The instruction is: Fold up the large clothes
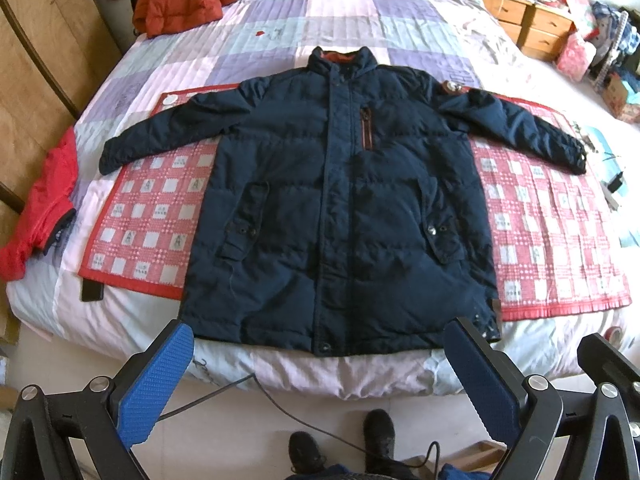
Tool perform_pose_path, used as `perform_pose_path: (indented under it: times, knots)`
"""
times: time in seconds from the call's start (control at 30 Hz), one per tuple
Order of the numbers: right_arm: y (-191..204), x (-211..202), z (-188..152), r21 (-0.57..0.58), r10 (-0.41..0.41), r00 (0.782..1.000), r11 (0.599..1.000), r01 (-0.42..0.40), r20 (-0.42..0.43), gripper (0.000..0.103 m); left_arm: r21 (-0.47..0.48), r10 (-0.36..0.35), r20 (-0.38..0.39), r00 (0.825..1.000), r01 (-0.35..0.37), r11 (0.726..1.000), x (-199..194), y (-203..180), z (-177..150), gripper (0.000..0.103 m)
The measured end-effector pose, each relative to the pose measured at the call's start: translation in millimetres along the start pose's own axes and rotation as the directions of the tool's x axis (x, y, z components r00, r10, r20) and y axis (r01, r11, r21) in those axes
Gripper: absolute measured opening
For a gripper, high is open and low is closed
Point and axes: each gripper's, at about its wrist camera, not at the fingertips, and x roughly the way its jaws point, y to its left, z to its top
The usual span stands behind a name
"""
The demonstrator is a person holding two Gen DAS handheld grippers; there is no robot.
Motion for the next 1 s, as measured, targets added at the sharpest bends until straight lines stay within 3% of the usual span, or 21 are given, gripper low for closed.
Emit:
perform_pose_path:
  times: [1.0]
  knots:
    - [-1, 17, 9, -0.016, 0.024, 1.000, 1.000, -0.024, -0.004, 0.103, -0.021, 0.006, -0.001, 1.000, -0.006, 1.000, 6, 9, -2, 0.103]
